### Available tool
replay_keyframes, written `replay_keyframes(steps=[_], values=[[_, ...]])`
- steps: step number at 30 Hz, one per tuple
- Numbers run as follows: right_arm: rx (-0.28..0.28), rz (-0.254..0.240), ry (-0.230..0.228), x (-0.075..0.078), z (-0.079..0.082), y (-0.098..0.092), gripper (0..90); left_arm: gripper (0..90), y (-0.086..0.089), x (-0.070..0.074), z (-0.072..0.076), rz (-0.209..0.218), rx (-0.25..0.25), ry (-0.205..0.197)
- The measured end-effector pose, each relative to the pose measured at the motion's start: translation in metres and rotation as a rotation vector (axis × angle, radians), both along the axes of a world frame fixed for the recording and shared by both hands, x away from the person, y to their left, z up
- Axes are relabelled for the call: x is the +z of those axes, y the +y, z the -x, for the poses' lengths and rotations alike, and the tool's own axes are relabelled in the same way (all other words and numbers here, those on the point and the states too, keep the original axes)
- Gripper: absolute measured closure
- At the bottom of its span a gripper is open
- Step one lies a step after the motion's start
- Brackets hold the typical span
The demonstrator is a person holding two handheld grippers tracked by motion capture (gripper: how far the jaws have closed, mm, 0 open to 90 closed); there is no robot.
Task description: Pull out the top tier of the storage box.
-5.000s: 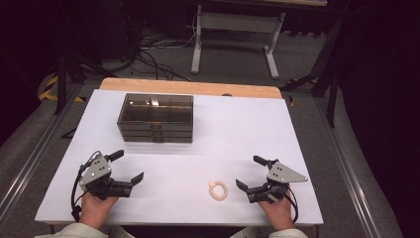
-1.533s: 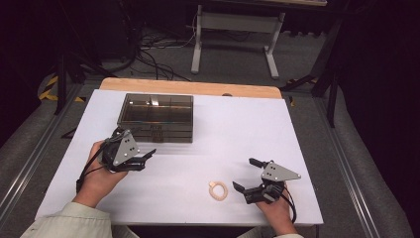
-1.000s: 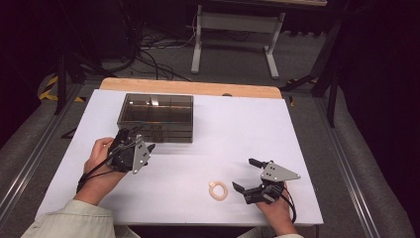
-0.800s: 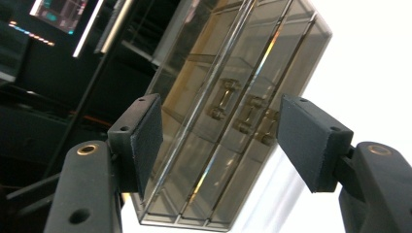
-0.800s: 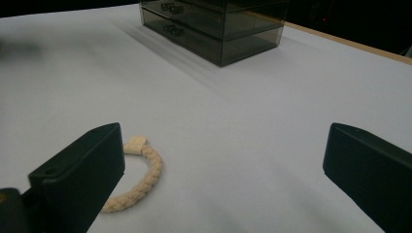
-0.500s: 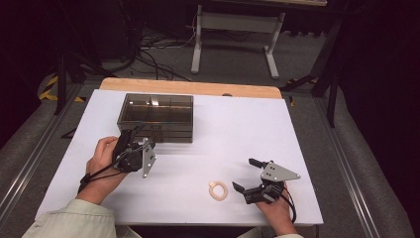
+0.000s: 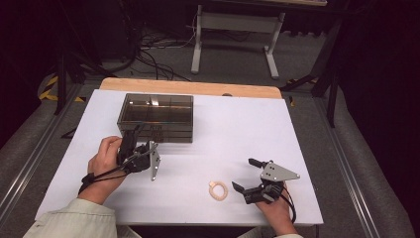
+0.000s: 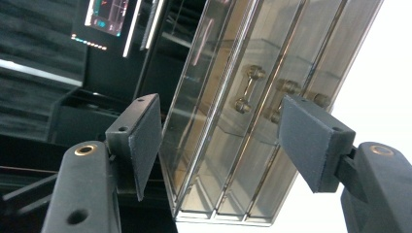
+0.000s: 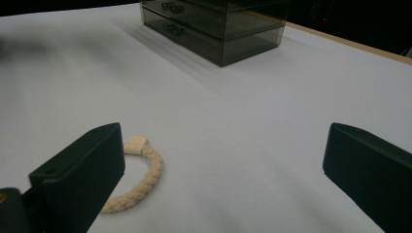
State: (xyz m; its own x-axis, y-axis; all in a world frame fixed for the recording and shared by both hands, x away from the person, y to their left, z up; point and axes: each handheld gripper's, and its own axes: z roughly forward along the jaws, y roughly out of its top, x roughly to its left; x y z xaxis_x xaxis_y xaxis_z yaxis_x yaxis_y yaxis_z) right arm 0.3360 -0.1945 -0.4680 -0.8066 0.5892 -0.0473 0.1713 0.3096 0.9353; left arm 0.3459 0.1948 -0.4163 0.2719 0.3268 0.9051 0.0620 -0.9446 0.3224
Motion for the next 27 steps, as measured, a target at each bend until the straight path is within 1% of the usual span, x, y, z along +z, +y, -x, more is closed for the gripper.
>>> replay_keyframes(steps=[1, 2, 5, 8, 12, 15, 18, 19, 21, 22, 25, 27], values=[[0.000, 0.000, 0.000, 0.000, 0.000, 0.000, 2.1, 34.0, -0.001, -0.001, 0.000, -0.005, 0.002, -0.002], [0.000, 0.001, 0.000, 0.000, 0.000, 0.000, 2.1, 34.0, -0.001, -0.003, -0.001, -0.021, 0.008, -0.008], [0.000, 0.005, 0.000, 0.000, 0.000, 0.000, 2.1, 35.2, -0.002, -0.005, -0.002, -0.035, 0.016, -0.020], [0.002, 0.003, 0.000, 0.000, 0.000, 0.000, 2.1, 37.4, -0.004, -0.009, -0.004, -0.074, 0.029, -0.048], [0.001, 0.002, -0.001, 0.000, 0.000, 0.000, 2.1, 39.0, -0.007, -0.015, -0.005, -0.120, 0.040, -0.074], [0.001, 0.002, -0.001, 0.000, 0.000, 0.000, 2.1, 40.0, -0.008, -0.018, -0.006, -0.137, 0.043, -0.083], [0.002, 0.003, -0.001, 0.000, 0.000, 0.001, 2.1, 41.6, -0.009, -0.018, -0.007, -0.143, 0.043, -0.075], [0.001, 0.003, -0.001, 0.000, 0.000, 0.000, 2.1, 41.6, -0.009, -0.019, -0.007, -0.152, 0.042, -0.074], [-0.003, 0.003, -0.003, 0.000, 0.000, 0.000, 2.1, 42.4, -0.009, -0.020, -0.008, -0.147, 0.038, -0.069], [-0.007, 0.005, -0.004, 0.000, 0.000, 0.000, 2.1, 42.5, -0.009, -0.019, -0.008, -0.162, 0.035, -0.067], [-0.011, 0.000, -0.006, 0.000, 0.000, -0.001, 2.1, 44.8, -0.010, -0.020, -0.009, -0.151, 0.027, -0.058], [-0.014, 0.000, -0.005, 0.000, 0.000, -0.001, 2.1, 46.9, -0.010, -0.021, -0.011, -0.167, 0.019, -0.049]])
